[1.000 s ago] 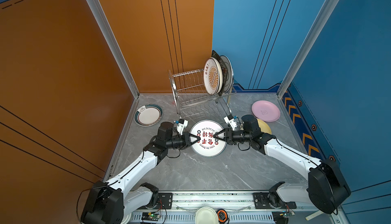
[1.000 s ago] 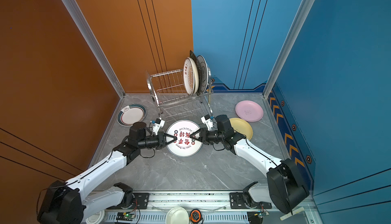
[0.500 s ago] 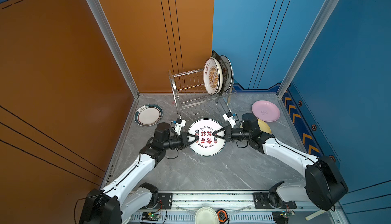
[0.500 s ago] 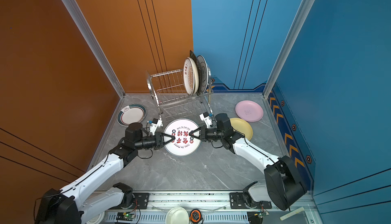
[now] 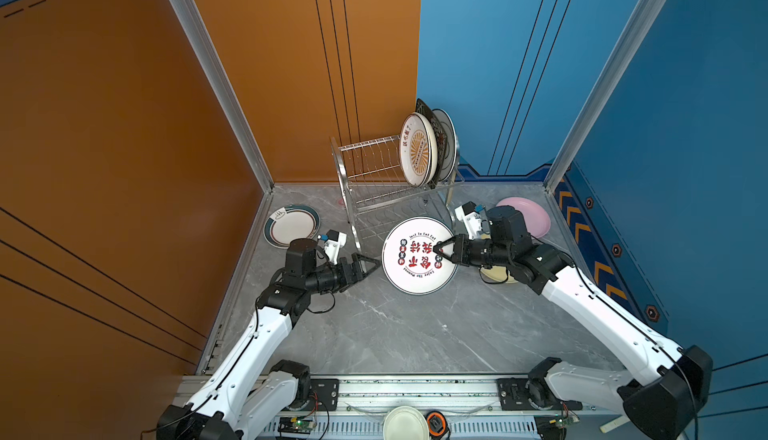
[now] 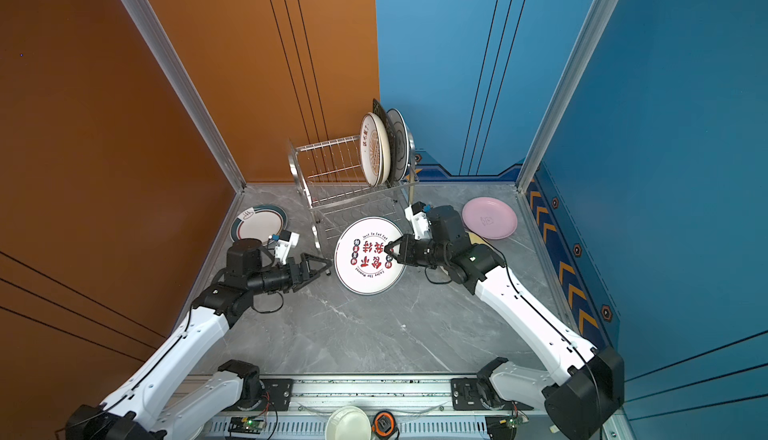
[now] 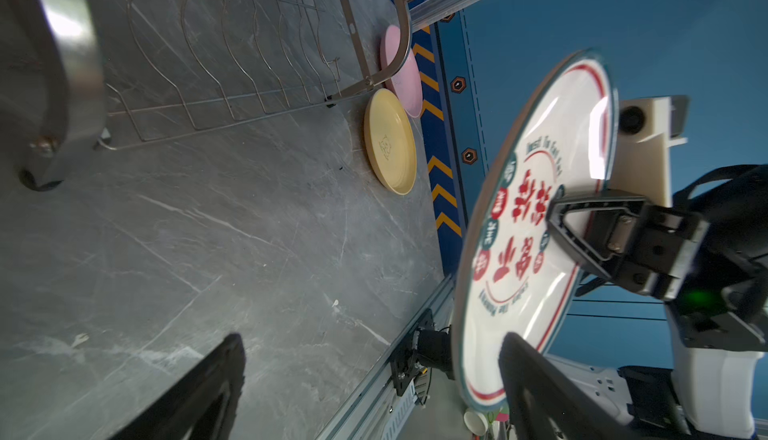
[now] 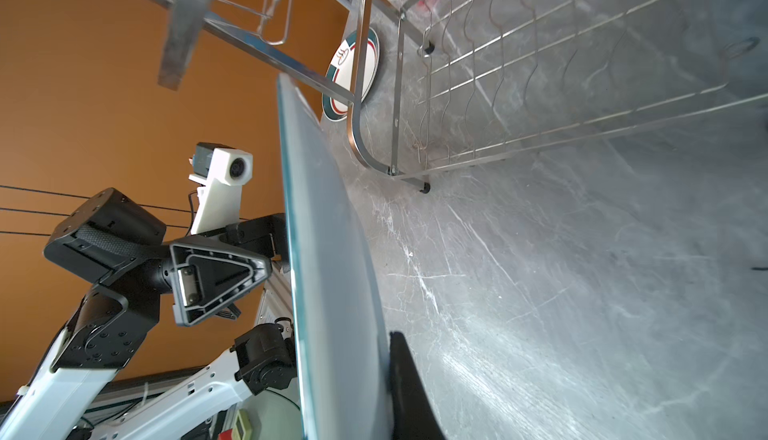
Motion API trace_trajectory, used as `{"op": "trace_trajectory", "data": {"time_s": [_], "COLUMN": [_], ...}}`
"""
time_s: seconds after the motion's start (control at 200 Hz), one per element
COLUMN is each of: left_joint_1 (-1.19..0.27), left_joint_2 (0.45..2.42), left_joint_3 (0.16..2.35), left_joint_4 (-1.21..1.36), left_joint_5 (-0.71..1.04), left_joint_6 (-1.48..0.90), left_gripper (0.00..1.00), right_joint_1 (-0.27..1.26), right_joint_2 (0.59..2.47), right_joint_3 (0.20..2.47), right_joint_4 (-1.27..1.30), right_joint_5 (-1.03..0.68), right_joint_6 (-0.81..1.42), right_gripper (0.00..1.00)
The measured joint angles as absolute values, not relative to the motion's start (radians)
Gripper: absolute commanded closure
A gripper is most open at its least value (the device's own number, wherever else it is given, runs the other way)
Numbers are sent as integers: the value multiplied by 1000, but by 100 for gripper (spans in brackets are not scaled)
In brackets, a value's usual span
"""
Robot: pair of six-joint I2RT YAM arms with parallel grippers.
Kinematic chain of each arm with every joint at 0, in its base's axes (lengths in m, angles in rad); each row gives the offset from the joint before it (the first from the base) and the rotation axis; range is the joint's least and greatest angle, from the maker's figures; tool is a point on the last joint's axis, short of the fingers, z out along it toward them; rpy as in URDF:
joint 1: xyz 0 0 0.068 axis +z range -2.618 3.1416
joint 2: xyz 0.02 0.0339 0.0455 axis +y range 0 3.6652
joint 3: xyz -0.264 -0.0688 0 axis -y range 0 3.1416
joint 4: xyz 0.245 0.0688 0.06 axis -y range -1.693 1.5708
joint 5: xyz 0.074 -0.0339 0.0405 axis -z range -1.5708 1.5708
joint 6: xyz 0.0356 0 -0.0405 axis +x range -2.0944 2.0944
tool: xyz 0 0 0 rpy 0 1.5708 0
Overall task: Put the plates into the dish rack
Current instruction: 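Carry the printed plate toward the rack with the right gripper while the left releases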
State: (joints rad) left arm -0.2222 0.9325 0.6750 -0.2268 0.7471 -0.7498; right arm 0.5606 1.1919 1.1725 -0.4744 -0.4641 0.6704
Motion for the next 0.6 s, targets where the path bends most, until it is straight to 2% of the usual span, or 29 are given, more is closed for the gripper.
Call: {"op": "trace_trajectory", "data": {"time_s": [0.29, 0.601], "left_joint_1": [-221, -221], "left_joint_2": [943, 963], "left_joint_3": [756, 769], "left_joint_4": [-386, -425], "left_joint_5": [630, 575], "left_joint_6": [-638, -601], "left_gripper": [2, 2], "right_joint_1": [658, 762], "right_joint_2": [1233, 1469], "right_joint_3": [1577, 2049], "right_joint_4": [-779, -940], "right_joint_5": [-175, 113], "right_joint_6": [563, 495], "right_gripper": [100, 100]}}
